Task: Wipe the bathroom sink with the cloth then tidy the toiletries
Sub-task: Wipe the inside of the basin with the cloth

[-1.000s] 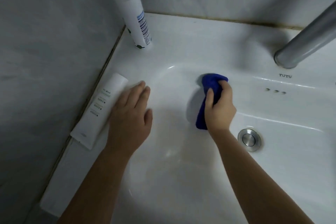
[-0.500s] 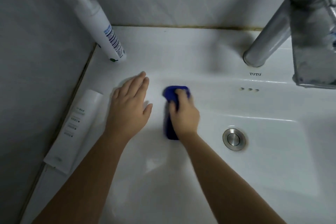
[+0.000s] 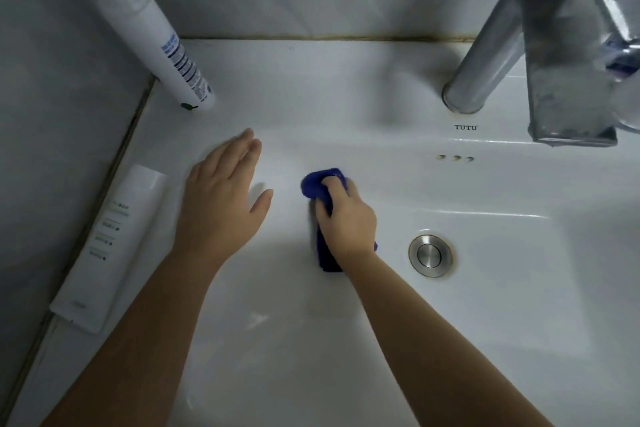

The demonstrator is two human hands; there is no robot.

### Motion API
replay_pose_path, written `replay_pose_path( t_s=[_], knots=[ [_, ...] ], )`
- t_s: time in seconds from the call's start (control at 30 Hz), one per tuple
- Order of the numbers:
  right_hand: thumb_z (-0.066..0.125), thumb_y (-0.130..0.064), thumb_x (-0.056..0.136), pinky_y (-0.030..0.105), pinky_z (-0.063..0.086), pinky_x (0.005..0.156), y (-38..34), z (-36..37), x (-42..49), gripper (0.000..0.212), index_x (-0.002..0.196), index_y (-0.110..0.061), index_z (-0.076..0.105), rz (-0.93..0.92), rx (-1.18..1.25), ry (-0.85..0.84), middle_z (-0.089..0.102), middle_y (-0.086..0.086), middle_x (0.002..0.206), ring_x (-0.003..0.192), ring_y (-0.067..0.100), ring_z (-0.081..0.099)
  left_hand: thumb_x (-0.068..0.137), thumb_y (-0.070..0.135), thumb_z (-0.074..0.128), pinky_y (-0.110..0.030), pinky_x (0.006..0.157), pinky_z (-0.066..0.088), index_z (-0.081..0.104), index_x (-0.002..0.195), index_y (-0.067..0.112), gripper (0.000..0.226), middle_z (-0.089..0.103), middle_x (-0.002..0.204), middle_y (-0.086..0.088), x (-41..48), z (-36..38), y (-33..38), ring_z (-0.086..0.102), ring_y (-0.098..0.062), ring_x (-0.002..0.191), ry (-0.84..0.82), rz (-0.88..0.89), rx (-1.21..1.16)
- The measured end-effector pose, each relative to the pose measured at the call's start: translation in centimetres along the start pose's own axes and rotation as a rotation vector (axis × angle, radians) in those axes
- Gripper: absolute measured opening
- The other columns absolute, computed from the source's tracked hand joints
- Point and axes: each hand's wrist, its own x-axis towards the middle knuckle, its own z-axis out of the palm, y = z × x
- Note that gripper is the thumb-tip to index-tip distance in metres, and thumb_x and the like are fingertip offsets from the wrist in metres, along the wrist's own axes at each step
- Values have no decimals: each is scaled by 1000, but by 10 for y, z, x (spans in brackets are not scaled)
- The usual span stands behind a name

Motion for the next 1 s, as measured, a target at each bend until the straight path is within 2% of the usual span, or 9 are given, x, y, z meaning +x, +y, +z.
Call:
replay_pose_path(
  t_s=[0.13, 0.23, 0.3, 0.43, 0.57, 0.67, 0.83, 0.9, 1.0],
  knots=[
    [51, -22, 90, 34, 38, 66, 70, -48, -15, 26, 114, -14, 52, 193, -18, 137, 58, 12, 115, 84, 39, 58, 83, 36, 42, -42, 95, 36, 48, 129, 3, 57, 47, 138, -16, 5, 0, 11, 42, -30, 124, 55, 72, 60],
    [50, -18, 88, 30, 34, 72, 118, -94, -27, 23, 110, -15, 52, 418, -17, 295, 62, 12, 109, 91, 36, 58, 82, 34, 46, -38, 99, 28, 50, 128, 4, 55, 47, 138, -13, 19, 8, 43, 37, -27, 127, 138, 146, -14],
    [48, -15, 89, 29, 33, 73, 135, -114, -30, 22, 110, -14, 51, 515, -35, 342, 62, 12, 110, 90, 33, 57, 82, 36, 44, -38, 102, 24, 47, 131, 6, 57, 44, 141, -12, 29, 16, 69, 36, -26, 130, 123, 193, -70],
    [48, -15, 89, 28, 32, 70, 112, -89, -25, 19, 108, -12, 51, 515, 6, 358, 61, 9, 109, 85, 32, 57, 81, 37, 44, -41, 102, 27, 46, 133, 8, 59, 42, 143, -12, 36, 30, 87, 29, -24, 130, 113, 196, -85],
    [48, -22, 91, 33, 41, 64, 78, -49, -20, 23, 112, -14, 51, 273, 6, 173, 56, 3, 115, 82, 33, 58, 81, 38, 44, -43, 103, 29, 44, 134, 6, 62, 40, 143, -15, 33, 37, 90, 28, -27, 131, 131, 211, -34],
    [50, -22, 89, 31, 40, 61, 103, -71, -22, 25, 113, -16, 52, 162, -89, 137, 56, 2, 115, 82, 31, 58, 81, 40, 46, -41, 103, 26, 45, 131, 3, 62, 41, 142, -17, 34, 38, 97, 32, -30, 130, 140, 183, -10],
    [49, -18, 89, 33, 31, 67, 190, -173, -41, 28, 116, -9, 49, 550, -228, 429, 54, 17, 119, 89, 40, 54, 81, 39, 48, -43, 100, 27, 46, 130, 3, 60, 45, 138, -16, 48, 34, 131, 32, -28, 127, 185, 283, -37],
    [48, -17, 90, 33, 30, 67, 195, -183, -37, 29, 117, -6, 47, 599, -218, 434, 52, 17, 120, 91, 40, 54, 80, 41, 48, -41, 100, 25, 45, 130, 4, 62, 46, 137, -15, 55, 37, 144, 32, -27, 125, 174, 277, -81],
    [47, -17, 90, 30, 34, 72, 169, -156, -27, 26, 115, -9, 46, 633, -70, 580, 57, 12, 115, 96, 35, 56, 80, 39, 50, -38, 101, 26, 45, 130, 5, 61, 44, 137, -14, 58, 46, 147, 34, -28, 123, 188, 250, -144]
  ],
)
